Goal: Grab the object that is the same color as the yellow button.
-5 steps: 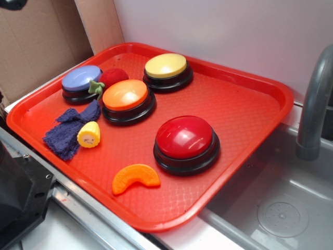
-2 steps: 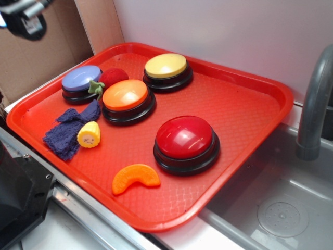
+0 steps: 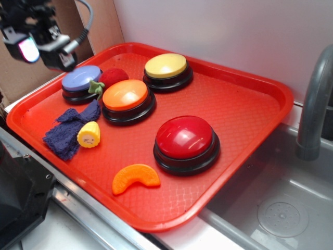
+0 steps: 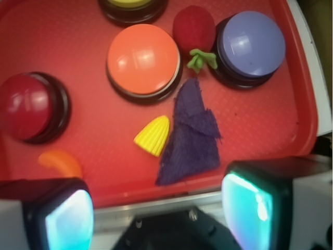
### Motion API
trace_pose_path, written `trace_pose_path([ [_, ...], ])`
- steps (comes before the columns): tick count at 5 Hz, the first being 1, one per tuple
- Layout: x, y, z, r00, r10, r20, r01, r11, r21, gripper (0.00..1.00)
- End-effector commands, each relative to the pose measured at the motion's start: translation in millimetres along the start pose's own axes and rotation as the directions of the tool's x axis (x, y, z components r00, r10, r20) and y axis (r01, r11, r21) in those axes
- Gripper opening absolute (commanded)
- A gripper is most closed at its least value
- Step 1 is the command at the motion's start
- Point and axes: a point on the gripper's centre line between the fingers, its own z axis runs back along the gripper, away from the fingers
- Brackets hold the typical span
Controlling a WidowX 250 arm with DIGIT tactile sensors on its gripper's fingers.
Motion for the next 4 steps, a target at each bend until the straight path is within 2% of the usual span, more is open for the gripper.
trace_pose_path([
  [1,12,3,-37,0.988,0.144,0.058,-0.146,0.989,0.029,1.00],
  [2,13,2,-50,0.978,0.202,0.057,-0.205,0.978,0.050,1.00],
  [3,10,-4,-67,0.949,0.302,0.097,-0.307,0.950,0.052,1.00],
  [4,7,-2,-80,0.927,0.367,0.076,-0.369,0.929,0.018,1.00],
])
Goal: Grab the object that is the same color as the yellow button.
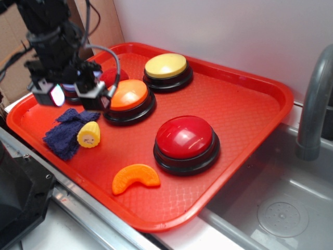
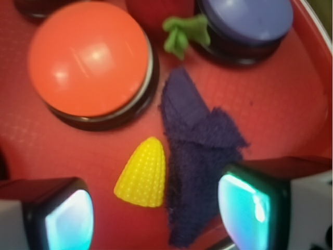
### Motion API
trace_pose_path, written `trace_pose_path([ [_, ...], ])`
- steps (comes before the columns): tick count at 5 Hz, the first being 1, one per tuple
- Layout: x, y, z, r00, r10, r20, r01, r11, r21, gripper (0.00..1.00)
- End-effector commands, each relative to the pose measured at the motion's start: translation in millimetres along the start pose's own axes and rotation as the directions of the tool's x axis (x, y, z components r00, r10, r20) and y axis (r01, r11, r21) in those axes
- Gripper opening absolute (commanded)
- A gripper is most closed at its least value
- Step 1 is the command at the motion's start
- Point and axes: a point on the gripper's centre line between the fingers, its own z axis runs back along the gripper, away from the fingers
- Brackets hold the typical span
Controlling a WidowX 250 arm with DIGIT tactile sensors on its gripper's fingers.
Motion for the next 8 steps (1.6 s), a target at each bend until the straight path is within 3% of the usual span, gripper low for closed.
trace_pose_path([
  [1,-1,2,-25,0.992,0.130,-0.002,-0.130,0.991,-0.044,1.00],
  [4,-2,-5,-47,0.985,0.162,-0.060,-0.164,0.986,-0.033,0.99],
  [5,-3,-7,-47,0.988,0.150,-0.039,-0.151,0.988,-0.026,0.00],
  [8,0,-15,-20,0.997,0.071,0.017,-0.071,0.997,-0.015,0.00],
])
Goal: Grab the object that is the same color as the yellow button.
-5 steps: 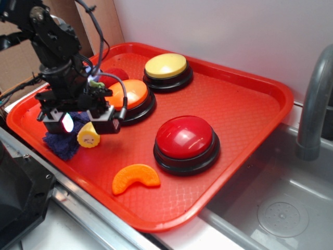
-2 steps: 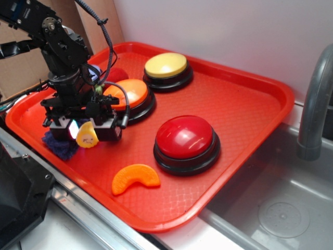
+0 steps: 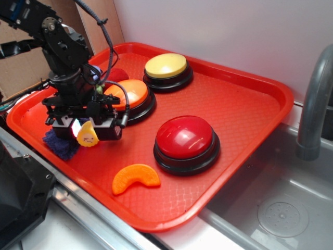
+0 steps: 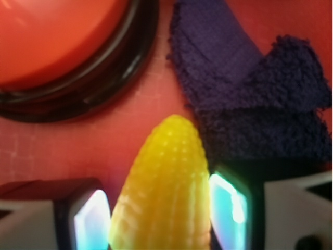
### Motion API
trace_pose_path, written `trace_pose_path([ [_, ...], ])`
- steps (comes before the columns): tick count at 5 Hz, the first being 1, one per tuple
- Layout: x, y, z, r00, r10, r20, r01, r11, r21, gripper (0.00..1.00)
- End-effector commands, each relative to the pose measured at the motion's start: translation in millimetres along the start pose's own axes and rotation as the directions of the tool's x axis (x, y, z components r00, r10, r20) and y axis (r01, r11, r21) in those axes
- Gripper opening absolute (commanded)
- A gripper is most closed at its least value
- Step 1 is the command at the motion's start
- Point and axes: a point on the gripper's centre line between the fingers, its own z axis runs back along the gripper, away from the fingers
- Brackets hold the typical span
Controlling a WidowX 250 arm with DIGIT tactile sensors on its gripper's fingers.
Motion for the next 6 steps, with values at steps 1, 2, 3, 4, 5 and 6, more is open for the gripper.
trace_pose_path([
  [1,5,-22,53,0.978,-0.189,0.090,0.190,0.982,0.003,0.00],
  [2,-2,-26,84,0.935,-0.343,0.087,0.347,0.938,-0.028,0.00],
  [3,-7,-23,108,0.899,-0.430,0.083,0.433,0.901,-0.022,0.00],
  [4,-7,-15,132,0.846,-0.529,0.062,0.531,0.847,-0.033,0.00],
  [5,-7,-7,143,0.822,-0.566,0.065,0.568,0.823,-0.023,0.00],
  [6,-5,-2,136,0.838,-0.541,0.065,0.544,0.838,-0.037,0.00],
])
